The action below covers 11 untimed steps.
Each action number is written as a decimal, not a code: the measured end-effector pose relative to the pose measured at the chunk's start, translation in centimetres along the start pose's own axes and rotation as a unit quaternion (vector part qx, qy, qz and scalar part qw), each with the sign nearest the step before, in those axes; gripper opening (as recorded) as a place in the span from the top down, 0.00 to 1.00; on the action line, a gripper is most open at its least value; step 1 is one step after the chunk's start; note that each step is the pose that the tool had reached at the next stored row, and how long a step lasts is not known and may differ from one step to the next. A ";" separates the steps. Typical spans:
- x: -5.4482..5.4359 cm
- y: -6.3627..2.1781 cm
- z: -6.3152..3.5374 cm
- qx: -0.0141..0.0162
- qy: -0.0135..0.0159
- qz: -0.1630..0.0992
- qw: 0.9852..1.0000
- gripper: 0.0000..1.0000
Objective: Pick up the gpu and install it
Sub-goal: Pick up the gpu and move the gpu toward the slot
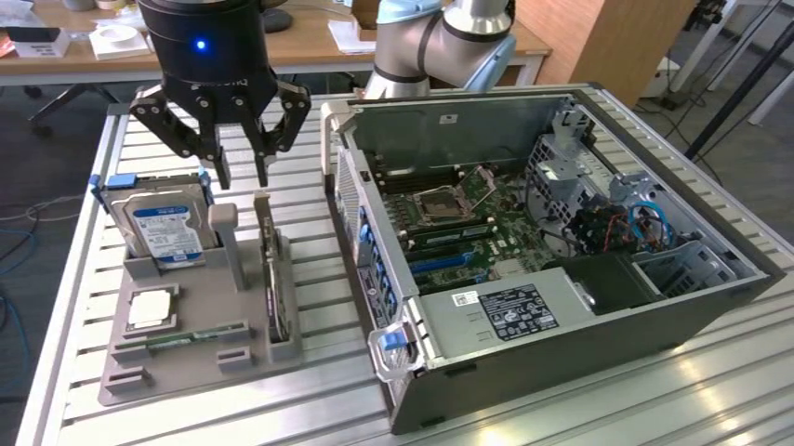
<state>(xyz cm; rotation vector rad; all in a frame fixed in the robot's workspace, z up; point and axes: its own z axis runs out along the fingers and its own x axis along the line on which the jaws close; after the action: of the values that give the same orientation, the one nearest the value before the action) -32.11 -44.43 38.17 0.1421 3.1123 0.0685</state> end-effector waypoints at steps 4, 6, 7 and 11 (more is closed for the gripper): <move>0.0 -0.02 0.42 -0.002 0.000 0.000 1.000 0.59; 0.0 -0.04 0.78 -0.003 0.000 0.000 1.000 0.59; 0.0 -0.04 0.96 -0.004 0.000 0.000 1.000 0.59; 0.0 -0.08 1.68 -0.004 0.000 0.000 1.000 0.59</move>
<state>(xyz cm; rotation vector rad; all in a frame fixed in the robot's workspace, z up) -32.11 -44.43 36.49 0.1423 3.1123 0.0821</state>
